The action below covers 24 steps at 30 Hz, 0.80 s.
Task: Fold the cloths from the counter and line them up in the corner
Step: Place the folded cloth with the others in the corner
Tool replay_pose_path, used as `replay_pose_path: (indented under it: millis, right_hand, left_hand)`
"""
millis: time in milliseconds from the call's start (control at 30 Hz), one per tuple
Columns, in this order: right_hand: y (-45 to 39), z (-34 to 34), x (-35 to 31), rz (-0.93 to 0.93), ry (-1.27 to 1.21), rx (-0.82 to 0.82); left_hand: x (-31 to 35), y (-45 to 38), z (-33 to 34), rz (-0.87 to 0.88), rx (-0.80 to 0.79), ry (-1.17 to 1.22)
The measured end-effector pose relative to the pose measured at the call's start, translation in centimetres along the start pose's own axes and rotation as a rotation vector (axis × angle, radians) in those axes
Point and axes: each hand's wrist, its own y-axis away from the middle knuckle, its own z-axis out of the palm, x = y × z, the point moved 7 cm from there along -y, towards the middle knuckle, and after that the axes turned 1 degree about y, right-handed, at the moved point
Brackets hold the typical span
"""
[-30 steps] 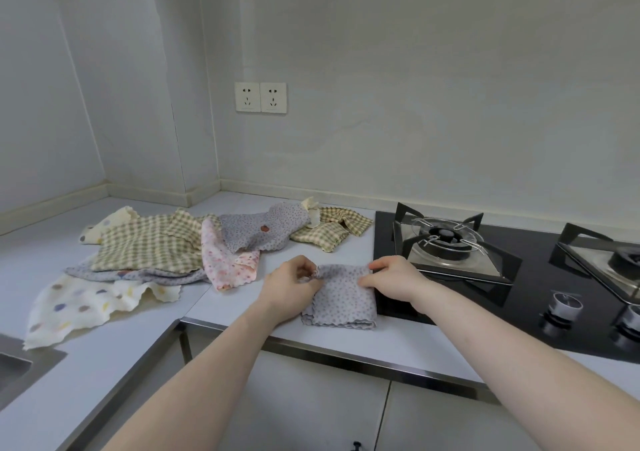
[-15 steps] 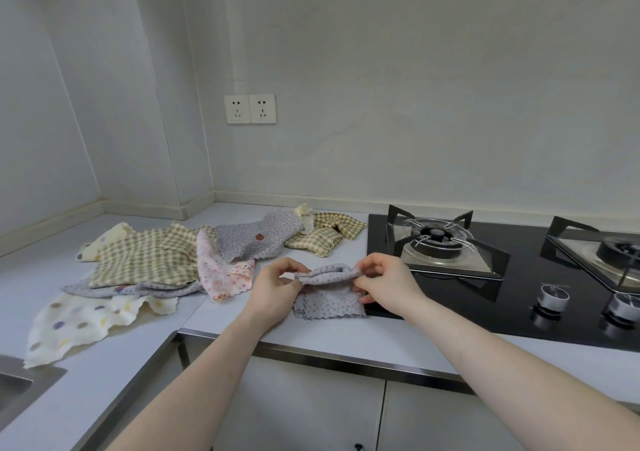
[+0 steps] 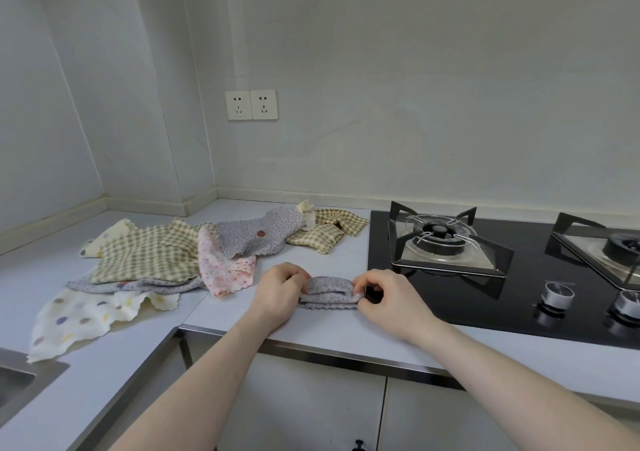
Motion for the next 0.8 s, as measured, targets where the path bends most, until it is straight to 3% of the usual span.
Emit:
replay_pose_path:
  millis: [233, 433, 800]
  right_hand:
    - [0.3, 0.4, 0.1, -0.011, 0.072, 0.029]
    - [0.4, 0.8, -0.6, -0.079, 0.164, 0.029]
    - [0.3, 1.6, 0.4, -0.113, 0.169, 0.019]
  left_hand:
    - [0.4, 0.5, 0.2, -0.005, 0.034, -0.157]
    - [-0.2, 0.1, 0.7, 0.115, 0.001, -0.426]
    - [-0.4, 0.1, 1.7, 0.147, -0.085, -0.529]
